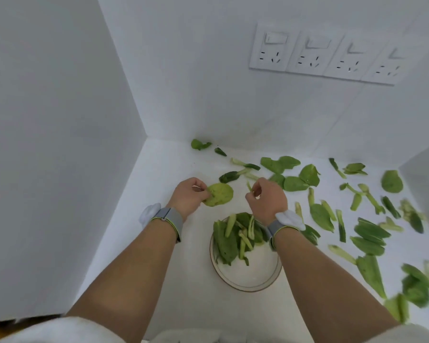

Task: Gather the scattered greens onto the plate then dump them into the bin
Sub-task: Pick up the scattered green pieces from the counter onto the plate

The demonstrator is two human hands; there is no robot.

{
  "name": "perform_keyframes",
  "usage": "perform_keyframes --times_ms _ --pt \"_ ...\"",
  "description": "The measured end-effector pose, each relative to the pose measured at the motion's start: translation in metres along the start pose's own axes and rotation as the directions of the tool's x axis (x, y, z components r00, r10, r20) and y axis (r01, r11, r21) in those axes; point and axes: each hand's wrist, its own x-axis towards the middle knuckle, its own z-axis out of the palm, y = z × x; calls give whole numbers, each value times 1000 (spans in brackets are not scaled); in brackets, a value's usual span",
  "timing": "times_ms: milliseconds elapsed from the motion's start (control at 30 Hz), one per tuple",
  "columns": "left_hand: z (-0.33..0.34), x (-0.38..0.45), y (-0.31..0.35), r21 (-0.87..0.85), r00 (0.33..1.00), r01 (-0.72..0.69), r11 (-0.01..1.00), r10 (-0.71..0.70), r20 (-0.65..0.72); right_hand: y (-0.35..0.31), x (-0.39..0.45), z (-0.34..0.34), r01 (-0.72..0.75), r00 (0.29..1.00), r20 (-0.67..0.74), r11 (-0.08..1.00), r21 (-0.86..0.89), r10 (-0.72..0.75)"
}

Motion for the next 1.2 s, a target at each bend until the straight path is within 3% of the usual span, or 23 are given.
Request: perform_keyframes --times_ms 267,367,467,533,633,833,1067,1200 --pt "50 -46 9 350 954 -133 927 24 299 35 -47 -16 -65 987 -144 996 61 73" --pt "65 -55 10 569 912 -278 774 27 409 41 -65 -17 -59 980 -187 994 93 76" --pt "78 -59 6 741 918 -353 571 56 393 43 -80 -17 -1 983 -180 995 104 20" --pt "85 -60 3 801 928 -370 471 150 341 44 -84 -17 58 985 -170 994 89 -42" --pt "91 -63 1 762 937 -336 554 275 214 45 -88 -18 100 983 -160 991 86 -85" --pt "91 -62 -2 599 927 -348 721 360 106 48 -92 -11 163 986 -38 987 6 -162" --pt "82 -57 -4 569 928 -252 783 362 -87 60 -71 -14 12 999 -41 1000 -18 -13" --pt "70 -49 -2 468 941 -171 867 284 -182 59 -57 -16 -56 995 -78 998 16 57"
